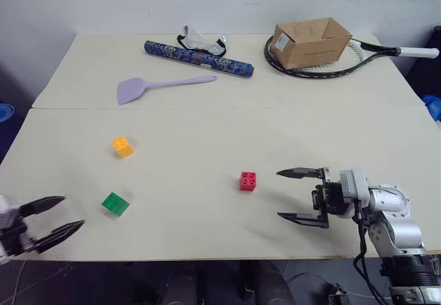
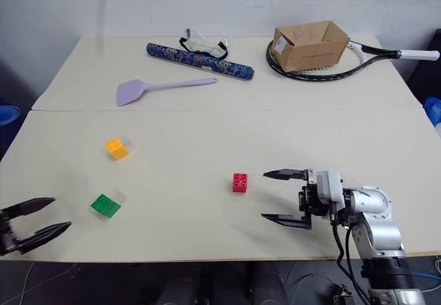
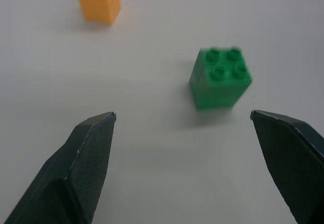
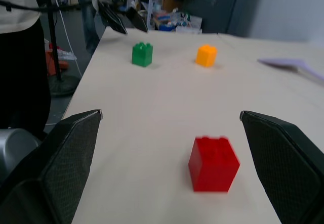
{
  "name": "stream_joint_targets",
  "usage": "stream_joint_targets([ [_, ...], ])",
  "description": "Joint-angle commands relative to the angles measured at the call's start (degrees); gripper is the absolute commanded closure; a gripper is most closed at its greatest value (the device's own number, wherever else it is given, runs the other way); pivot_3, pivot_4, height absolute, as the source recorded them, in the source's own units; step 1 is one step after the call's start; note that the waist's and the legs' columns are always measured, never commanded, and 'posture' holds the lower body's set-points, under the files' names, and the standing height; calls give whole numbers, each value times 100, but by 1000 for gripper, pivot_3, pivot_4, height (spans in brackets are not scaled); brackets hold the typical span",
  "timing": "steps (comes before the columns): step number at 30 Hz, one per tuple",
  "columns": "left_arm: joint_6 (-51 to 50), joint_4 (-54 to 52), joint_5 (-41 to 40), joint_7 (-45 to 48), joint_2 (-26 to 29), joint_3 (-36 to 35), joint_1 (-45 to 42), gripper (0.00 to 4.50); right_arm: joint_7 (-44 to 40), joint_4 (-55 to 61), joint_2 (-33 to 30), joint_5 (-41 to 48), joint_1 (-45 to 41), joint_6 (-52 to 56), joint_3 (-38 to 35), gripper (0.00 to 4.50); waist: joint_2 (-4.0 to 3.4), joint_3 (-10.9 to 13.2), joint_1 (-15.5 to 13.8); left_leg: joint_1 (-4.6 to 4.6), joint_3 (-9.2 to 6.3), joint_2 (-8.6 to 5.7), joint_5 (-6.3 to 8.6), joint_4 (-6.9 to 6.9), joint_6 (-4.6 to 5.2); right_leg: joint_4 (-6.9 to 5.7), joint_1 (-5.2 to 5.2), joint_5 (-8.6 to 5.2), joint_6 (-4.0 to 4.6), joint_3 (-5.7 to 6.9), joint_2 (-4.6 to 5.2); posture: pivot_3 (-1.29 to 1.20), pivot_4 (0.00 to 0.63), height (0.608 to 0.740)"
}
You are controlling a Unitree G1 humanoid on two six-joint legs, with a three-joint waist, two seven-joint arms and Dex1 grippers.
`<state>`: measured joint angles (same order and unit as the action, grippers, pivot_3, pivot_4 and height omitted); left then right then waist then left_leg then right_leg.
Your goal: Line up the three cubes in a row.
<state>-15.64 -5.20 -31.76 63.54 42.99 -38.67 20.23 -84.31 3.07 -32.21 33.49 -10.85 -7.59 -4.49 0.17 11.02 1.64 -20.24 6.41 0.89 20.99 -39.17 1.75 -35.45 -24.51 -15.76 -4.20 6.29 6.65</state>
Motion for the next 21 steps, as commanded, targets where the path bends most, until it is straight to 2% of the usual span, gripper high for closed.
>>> stream_joint_targets([
  [1, 81, -630, -9, -565, -540, 196, 168, 0, 207, 443, 55, 179, -120, 62, 2, 26, 0, 0, 16, 1, 1, 1, 0, 1, 0, -2, 0, 0, 0, 0, -3, 0, 150, 740],
  [7, 720, -116, 504, -1336, -1112, 502, -251, 0, 320, 552, 120, 112, -44, 103, 138, 26, 10, -6, -59, 4, 9, -1, -5, 1, 8, -3, 2, 0, 0, 2, -4, 0, 150, 740],
  [17, 1154, 327, 452, -1158, -1226, 914, -474, 3040, 470, 519, 114, -44, 92, -15, 173, 0, 14, -9, -146, 4, 11, -2, -3, -2, 12, -1, 2, 1, -1, 1, -1, 0, 150, 740],
  [21, 1165, 492, 389, -842, -1009, 1063, -729, 3047, 563, 589, 45, -66, 235, -45, 93, 0, 16, -10, -162, 5, 11, -3, -6, -2, 14, -4, 3, 1, -1, 1, -1, 0, 150, 740],
])
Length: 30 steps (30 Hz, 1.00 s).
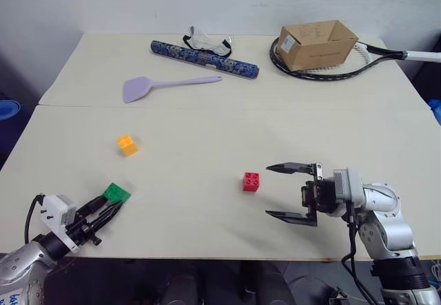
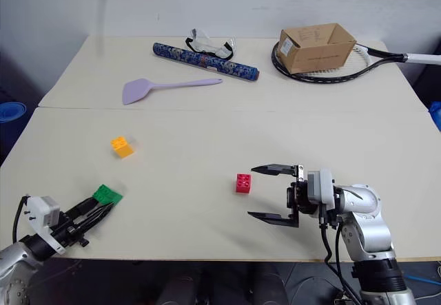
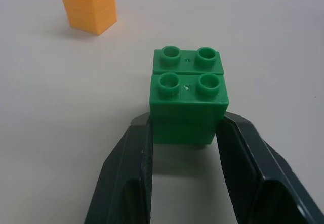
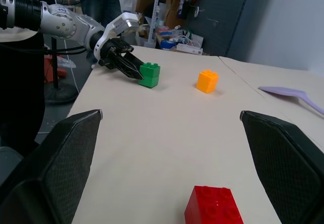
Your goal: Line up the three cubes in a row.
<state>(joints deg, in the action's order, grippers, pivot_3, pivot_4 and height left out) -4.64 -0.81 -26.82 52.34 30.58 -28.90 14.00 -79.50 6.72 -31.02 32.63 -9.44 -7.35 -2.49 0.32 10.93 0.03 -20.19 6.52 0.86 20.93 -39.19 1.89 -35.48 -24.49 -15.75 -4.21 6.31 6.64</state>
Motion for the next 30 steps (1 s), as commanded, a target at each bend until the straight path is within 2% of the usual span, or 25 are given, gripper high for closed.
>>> stream_joint_targets([
  [1, 69, 66, -124, 442, 319, 150, -167, 3047, 108, 254, -99, 27, 132, -62, -134, 0, 2, -1, -3, 1, 0, 0, 0, 0, 0, -2, 0, 0, 0, 0, 0, 0, 150, 740],
  [5, 191, 71, -38, 1399, 974, 761, -865, 3047, 225, 424, -275, 88, 387, 5, -315, 0, 2, -1, -30, -2, -1, 0, -1, 0, 0, -1, -1, 0, 0, 3, 1, 0, 150, 740],
  [7, -287, 64, -56, 1948, 1417, 1312, -1418, 3047, 252, 484, -378, 110, 547, 20, -392, 0, 3, -2, -18, -1, -1, -2, -2, -2, 1, -2, 1, 0, 0, 2, 1, 0, 150, 740],
  [9, -192, 263, 154, 2305, 1544, 1865, -2238, 3047, 269, 525, -462, 108, 697, 47, -466, 0, 3, -2, -34, -2, -1, -4, -2, -2, 0, -7, 2, 1, 1, 5, 0, 0, 150, 740],
  [12, -5, 806, 493, 2577, 1310, 2595, -3452, 3047, 346, 596, -569, 125, 853, 128, -553, 0, 2, -3, -24, -2, 4, -7, -5, -3, 3, -18, 4, 3, -3, 6, -7, 0, 150, 740],
  [14, 56, 1108, 591, 2777, 1163, 2889, -3930, 3047, 388, 635, -599, 108, 893, 168, -571, 0, 2, -3, 5, -3, 16, -8, -12, -7, 7, -22, 3, 5, -7, 15, -17, 0, 150, 740],
  [18, 894, 2608, 1370, 3062, 379, 3769, -5213, 3047, 640, 865, -681, 87, 1299, 192, -865, 0, 3, -3, -27, -4, 35, -8, -15, -13, 12, -22, -2, 8, -13, 38, -52, 0, 150, 740],
  [23, 1378, 3478, 1697, 3006, -86, 4003, -5640, 3047, 954, 1238, -688, 74, 1845, 213, -1136, 0, 5, -2, -11, -8, 38, -6, -14, -24, 16, -20, -2, 13, -22, 27, -54, 0, 150, 740],
  [30, 1438, 3792, 1869, 2947, -183, 4028, -5666, 3047, 1136, 1316, -636, -28, 2353, 73, -1249, 0, 6, -2, -21, -11, 31, -4, -11, -42, 21, -27, 0, 13, -22, 28, -27, 0, 150, 740],
])
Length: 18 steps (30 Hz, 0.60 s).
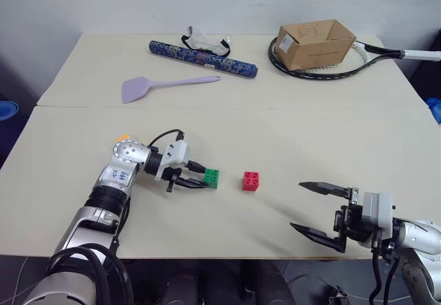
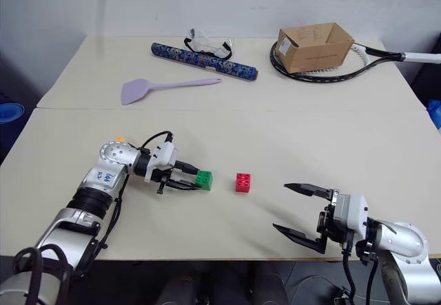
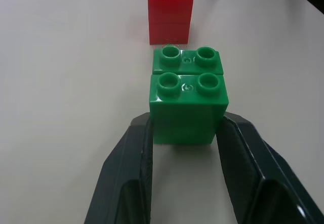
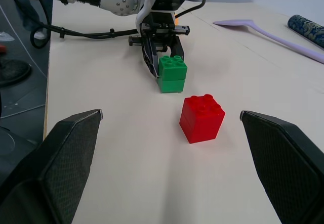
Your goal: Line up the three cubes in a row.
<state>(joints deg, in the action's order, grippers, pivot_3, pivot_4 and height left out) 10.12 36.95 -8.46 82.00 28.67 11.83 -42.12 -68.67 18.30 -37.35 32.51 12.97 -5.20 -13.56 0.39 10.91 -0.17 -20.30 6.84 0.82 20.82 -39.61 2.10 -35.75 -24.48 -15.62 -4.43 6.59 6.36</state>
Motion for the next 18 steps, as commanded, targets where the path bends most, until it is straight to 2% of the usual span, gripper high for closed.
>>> stream_joint_targets([
  [1, -99, -27, -5, -17, 17, -77, -38, 2697, 59, 147, -2, -23, 135, -159, -139, 0, 0, 0, -2, 0, -1, 0, 0, -1, 0, 0, 1, 0, 0, -2, 2, 0, 150, 740],
  [3, -226, -210, -135, -20, 58, -190, 7, 1984, 85, 129, -6, -24, 94, -151, -104, 0, 0, 0, -2, -1, -2, 0, 1, -3, 1, 0, 1, 0, -1, -4, 3, 0, 150, 740],
  [8, -344, -1126, -376, -217, 337, -568, 414, 573, 50, 29, -20, 19, -159, -85, 58, 0, 0, 0, 19, -4, -10, 0, 1, -7, 1, -3, 1, 1, -1, -20, 8, 0, 150, 740],
  [13, -814, -2457, -690, -439, 959, -1048, 1336, 573, -73, -196, -43, 38, -390, -68, 144, 0, 0, 0, 29, -2, -12, 7, 3, -8, -4, -6, 1, 0, 1, -42, 6, 0, 150, 740],
  [16, -1443, -3745, -1559, -1266, 1095, -2459, 2750, 573, -32, -286, 83, 104, -837, -74, 283, 0, -2, 1, 109, -2, -12, 6, 8, -10, 2, -2, 3, 0, 1, -48, 12, 0, 150, 740],
  [18, -1727, -4248, -1703, -1612, 1188, -3114, 3672, 573, 420, -33, 255, 435, -1192, 284, 269, 0, 1, 2, 151, -2, -22, 9, 12, -9, 4, 2, 6, -1, 0, -45, 18, 0, 150, 740],
])
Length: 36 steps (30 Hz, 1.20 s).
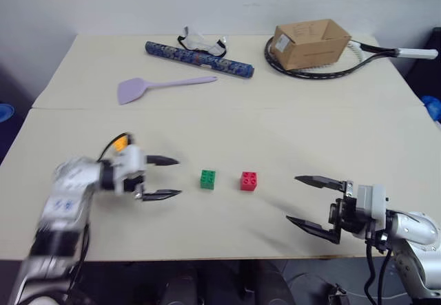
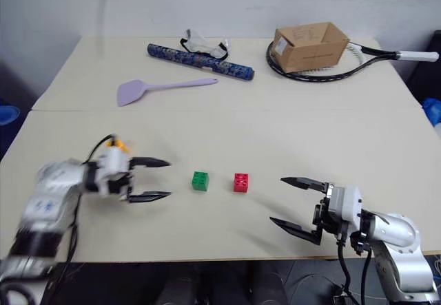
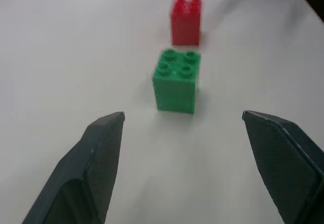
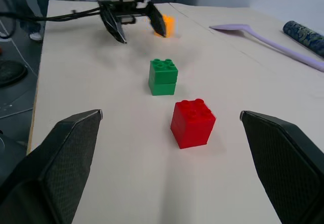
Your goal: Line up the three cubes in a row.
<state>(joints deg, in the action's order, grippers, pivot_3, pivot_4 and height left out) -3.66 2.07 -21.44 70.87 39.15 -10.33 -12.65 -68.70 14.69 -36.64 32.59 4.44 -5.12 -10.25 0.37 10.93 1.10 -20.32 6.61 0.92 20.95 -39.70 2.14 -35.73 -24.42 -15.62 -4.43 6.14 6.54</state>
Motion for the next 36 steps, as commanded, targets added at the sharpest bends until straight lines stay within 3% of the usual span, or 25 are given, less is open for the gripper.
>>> stream_joint_targets([
  [1, -411, -913, -398, -582, 187, -1027, 1000, 573, 535, 414, 226, 530, -410, 403, -74, 0, 1, 2, 31, -1, -3, 5, -1, 0, -2, 6, 0, 0, 0, 3, 0, 0, 150, 740],
  [6, -661, -787, -827, -1545, -321, -2858, 2780, 14, 491, 627, 392, 565, -744, 440, 215, 0, 1, 1, -26, 1, -9, 3, 5, 2, -8, 22, 2, -3, 6, 4, 2, 0, 150, 740],
  [13, -638, 96, -1137, -1990, -390, -3530, 2778, 14, 474, 535, 425, 454, -912, 495, 398, 0, 15, -7, -233, 1, -12, -3, 22, 0, -5, 28, 2, -4, 7, 7, 12, 0, 150, 740],
  [22, -577, 1370, -615, -1567, 345, -2004, 480, 14, 505, 248, 495, 179, -968, 223, 337, 0, 27, -14, -223, -1, -8, -4, 21, 0, -9, 16, -1, -3, 8, 16, 7, 0, 150, 740],
  [28, -20, 3400, 150, -928, 609, -798, -1778, 14, 888, 132, 776, 90, -734, -22, 116, 0, 33, -18, -220, -2, 19, -6, 14, -1, -5, -5, -7, -1, 4, 55, -7, 0, 150, 740],
  [35, 1020, 5429, 1083, -479, 575, 117, -3258, 14, 990, 274, 806, 1, -197, -314, -14, 0, 35, -18, -82, -3, 49, -10, 14, -1, 5, -5, -12, -1, 3, 127, -20, 0, 150, 740],
  [36, 1099, 5641, 1184, -439, 541, 213, -3386, 190, 1015, 332, 779, -8, -110, -323, -46, 0, 35, -18, -87, -3, 48, -9, 14, -3, 6, -6, -12, -1, 3, 127, -20, 0, 150, 740],
])
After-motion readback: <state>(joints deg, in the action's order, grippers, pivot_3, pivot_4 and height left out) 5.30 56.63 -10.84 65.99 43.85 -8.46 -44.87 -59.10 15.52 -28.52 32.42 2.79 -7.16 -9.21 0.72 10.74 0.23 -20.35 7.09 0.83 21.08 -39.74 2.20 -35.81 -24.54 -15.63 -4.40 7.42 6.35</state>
